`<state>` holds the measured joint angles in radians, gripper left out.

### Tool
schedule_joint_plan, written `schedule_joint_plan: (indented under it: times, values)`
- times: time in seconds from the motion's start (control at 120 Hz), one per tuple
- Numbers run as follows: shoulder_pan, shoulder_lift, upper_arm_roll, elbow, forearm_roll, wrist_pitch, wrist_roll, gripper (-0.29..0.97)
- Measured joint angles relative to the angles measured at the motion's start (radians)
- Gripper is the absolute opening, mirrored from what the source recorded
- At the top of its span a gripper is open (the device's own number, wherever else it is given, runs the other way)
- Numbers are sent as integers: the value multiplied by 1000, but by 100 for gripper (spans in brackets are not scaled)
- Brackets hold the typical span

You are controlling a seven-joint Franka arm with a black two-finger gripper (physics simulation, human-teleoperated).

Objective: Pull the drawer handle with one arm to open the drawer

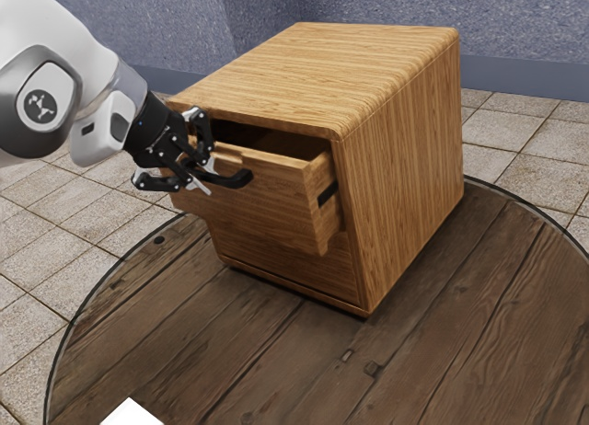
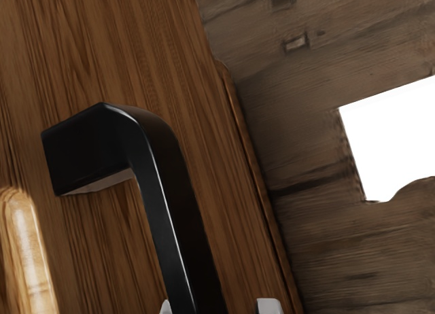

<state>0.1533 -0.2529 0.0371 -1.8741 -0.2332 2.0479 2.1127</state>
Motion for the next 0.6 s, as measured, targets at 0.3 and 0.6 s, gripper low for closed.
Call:
schedule_joint_plan:
  times: [0.3,0.6]
  values:
    - [-10,-212,18,-204,-4,7,14,-5]
    - [-21,-343,57,-316,5,6,25,-7]
